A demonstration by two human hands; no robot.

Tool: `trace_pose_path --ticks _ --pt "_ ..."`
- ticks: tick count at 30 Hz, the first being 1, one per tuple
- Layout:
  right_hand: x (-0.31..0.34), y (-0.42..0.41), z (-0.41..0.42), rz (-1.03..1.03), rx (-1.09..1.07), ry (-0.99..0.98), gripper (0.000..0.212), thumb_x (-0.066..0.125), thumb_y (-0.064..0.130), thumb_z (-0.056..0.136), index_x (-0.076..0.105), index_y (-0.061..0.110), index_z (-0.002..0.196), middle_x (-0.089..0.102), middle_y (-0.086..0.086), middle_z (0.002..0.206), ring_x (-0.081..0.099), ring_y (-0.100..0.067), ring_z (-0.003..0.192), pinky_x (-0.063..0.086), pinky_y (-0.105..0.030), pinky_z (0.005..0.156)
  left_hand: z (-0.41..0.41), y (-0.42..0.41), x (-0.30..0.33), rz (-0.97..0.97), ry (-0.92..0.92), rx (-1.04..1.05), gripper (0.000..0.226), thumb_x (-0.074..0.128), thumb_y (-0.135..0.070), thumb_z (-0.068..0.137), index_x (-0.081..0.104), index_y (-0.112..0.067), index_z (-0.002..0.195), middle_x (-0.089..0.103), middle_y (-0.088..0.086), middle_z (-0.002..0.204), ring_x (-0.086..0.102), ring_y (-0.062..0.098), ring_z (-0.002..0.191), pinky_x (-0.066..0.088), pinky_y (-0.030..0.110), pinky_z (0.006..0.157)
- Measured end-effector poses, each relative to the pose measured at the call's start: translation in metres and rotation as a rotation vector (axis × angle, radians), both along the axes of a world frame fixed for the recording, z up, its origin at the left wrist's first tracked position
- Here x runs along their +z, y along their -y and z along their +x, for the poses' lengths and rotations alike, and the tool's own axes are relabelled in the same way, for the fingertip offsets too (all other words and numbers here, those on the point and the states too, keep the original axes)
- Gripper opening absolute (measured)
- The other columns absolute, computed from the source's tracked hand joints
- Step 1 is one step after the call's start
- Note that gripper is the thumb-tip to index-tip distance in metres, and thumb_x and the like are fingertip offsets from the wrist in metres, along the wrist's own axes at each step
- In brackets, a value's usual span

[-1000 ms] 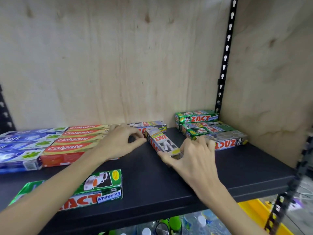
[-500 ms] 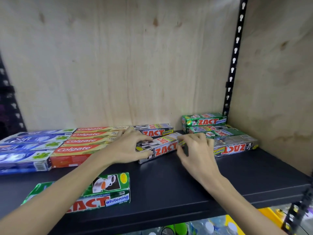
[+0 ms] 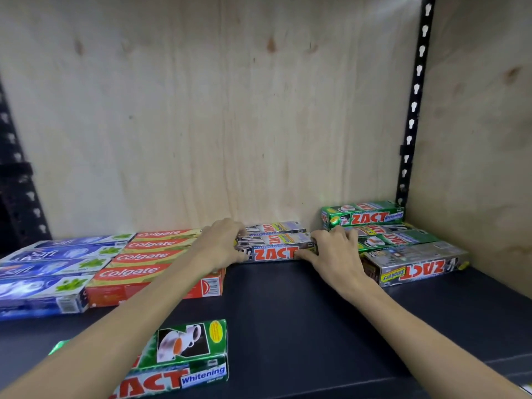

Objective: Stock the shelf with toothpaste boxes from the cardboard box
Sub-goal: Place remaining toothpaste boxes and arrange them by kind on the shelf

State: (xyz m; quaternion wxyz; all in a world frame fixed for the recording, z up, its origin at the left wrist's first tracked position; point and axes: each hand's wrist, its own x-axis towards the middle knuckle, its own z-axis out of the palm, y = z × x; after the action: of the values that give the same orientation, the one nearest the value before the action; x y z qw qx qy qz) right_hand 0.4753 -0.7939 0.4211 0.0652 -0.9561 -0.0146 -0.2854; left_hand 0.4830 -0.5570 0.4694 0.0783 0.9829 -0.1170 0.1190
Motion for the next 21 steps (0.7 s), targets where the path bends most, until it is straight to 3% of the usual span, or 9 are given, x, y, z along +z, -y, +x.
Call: trace_pose_path --ticks 4,9,17,21 --pt "-0.002 0.002 0.012 0.035 0.045 -0.005 0.049 0.058 0.064 0.092 0.067 0.020 0.109 0.068 -0.005 0.105 0.052 -0.026 0.112 0.028 -0.039 0.097 0.005 -0.004 -0.004 -0.072 0.032 0.058 0.063 0.083 -0.046 0.077 0.060 -0.018 0.128 0.058 0.004 0.124 0.058 0.023 0.112 0.049 0.039 0.096" --pt "-0.002 0.003 0.013 0.060 0.092 0.002 0.051 0.057 0.060 0.095 0.063 0.017 0.122 0.065 -0.008 0.114 0.048 -0.027 0.118 0.026 -0.039 0.101 0.008 -0.003 -0.003 -0.158 0.008 0.088 0.057 0.087 -0.040 0.074 0.067 -0.013 0.120 0.065 0.004 0.120 0.062 0.020 0.104 0.052 0.034 0.088" --pt "-0.006 0.003 0.014 0.079 0.131 -0.017 0.052 0.052 0.060 0.097 0.058 0.017 0.126 0.065 -0.005 0.116 0.046 -0.024 0.119 0.025 -0.038 0.102 0.010 -0.006 -0.003 -0.176 -0.021 0.073 0.057 0.087 -0.035 0.075 0.068 -0.012 0.124 0.069 0.005 0.123 0.065 0.020 0.104 0.054 0.038 0.091" --pt "-0.007 0.003 0.010 0.135 0.154 -0.065 0.054 0.049 0.058 0.100 0.052 0.017 0.136 0.061 -0.009 0.126 0.042 -0.025 0.126 0.021 -0.037 0.104 0.009 -0.006 -0.001 -0.166 -0.042 0.080 0.055 0.085 -0.027 0.079 0.066 -0.014 0.128 0.066 0.004 0.126 0.063 0.020 0.102 0.050 0.032 0.084"
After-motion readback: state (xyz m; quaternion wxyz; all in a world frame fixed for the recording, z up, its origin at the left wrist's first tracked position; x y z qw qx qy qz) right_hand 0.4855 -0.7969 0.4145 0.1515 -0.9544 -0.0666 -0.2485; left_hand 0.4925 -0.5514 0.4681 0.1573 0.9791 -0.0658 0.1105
